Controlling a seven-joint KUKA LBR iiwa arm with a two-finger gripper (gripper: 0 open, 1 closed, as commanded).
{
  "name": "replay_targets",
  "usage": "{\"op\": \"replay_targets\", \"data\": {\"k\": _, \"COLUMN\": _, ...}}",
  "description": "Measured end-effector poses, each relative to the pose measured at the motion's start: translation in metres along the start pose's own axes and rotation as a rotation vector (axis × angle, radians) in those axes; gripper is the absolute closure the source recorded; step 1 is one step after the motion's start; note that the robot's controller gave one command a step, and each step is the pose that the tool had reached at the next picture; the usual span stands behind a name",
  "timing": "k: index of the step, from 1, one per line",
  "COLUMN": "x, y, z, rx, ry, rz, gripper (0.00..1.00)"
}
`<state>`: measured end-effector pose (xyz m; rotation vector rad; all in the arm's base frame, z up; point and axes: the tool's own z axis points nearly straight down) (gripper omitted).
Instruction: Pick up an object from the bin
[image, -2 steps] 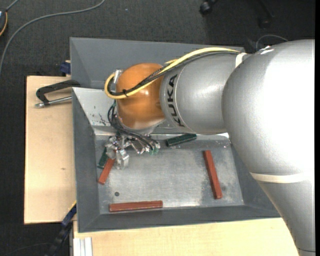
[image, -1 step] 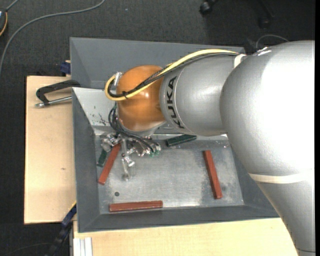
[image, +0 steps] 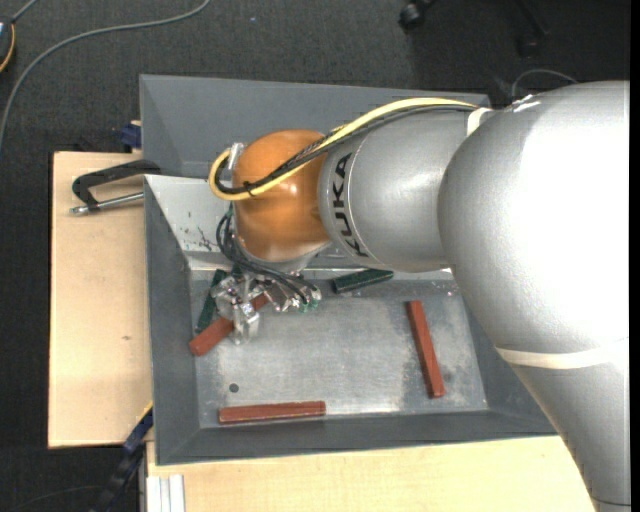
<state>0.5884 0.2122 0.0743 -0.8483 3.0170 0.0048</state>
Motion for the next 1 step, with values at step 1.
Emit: {"op": "replay_targets", "data": {"k": 1, "x": 0.0008, "y": 0.0022, "z": -0.1566, "rx": 0.003, "ry": -0.008, "rz": 0.008, "gripper": 1.00}}
